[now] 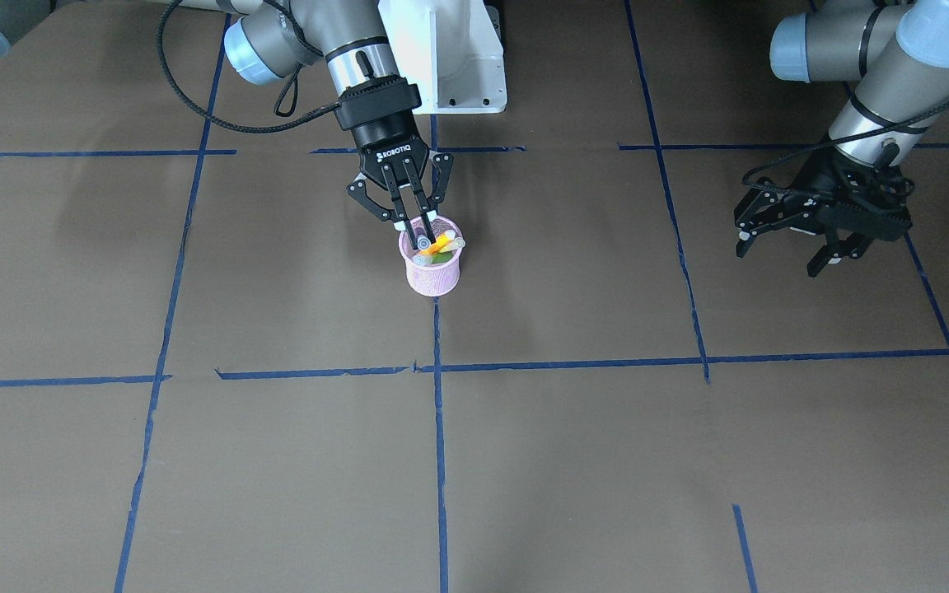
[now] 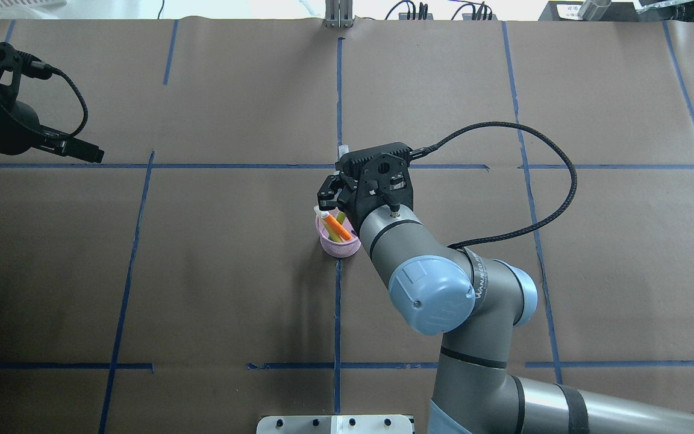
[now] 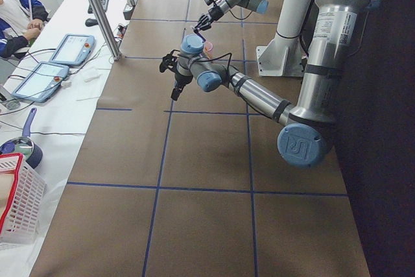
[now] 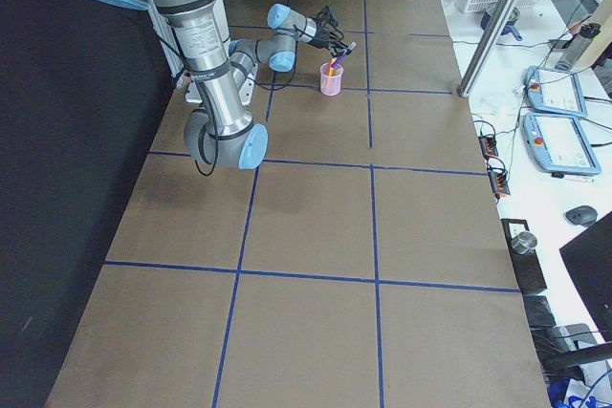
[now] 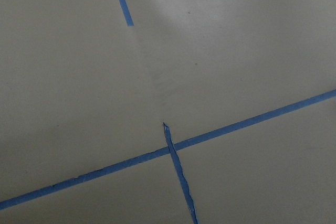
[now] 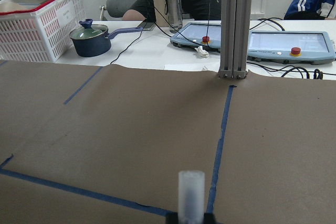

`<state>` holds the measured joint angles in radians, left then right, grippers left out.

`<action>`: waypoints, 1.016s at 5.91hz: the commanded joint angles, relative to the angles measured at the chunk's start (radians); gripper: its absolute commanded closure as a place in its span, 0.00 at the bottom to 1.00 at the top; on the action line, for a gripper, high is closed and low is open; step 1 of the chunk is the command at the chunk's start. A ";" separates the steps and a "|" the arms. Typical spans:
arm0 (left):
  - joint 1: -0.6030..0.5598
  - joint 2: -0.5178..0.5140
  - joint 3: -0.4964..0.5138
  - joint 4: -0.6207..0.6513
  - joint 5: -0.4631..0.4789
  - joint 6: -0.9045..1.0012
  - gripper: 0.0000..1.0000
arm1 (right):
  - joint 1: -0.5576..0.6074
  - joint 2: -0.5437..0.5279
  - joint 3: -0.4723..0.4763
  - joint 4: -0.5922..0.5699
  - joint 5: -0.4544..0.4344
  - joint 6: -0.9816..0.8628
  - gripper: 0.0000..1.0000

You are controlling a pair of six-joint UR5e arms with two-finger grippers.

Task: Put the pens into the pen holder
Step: 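Lower the purple marker into the cup and open the right gripper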

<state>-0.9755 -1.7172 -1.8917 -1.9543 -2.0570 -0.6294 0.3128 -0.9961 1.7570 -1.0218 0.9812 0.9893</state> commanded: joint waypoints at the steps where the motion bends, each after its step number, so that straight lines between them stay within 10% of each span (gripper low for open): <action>1: 0.001 0.001 0.006 -0.001 0.000 0.001 0.00 | -0.014 -0.006 -0.019 0.006 -0.006 -0.029 1.00; 5: 0.005 -0.002 0.016 -0.001 0.001 0.002 0.00 | -0.057 -0.015 -0.048 0.005 -0.061 -0.043 0.98; 6: 0.005 -0.002 0.019 -0.001 0.001 0.002 0.00 | -0.064 -0.015 -0.048 0.006 -0.062 -0.154 0.43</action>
<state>-0.9711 -1.7195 -1.8753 -1.9558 -2.0555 -0.6278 0.2552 -1.0103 1.7099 -1.0166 0.9221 0.9182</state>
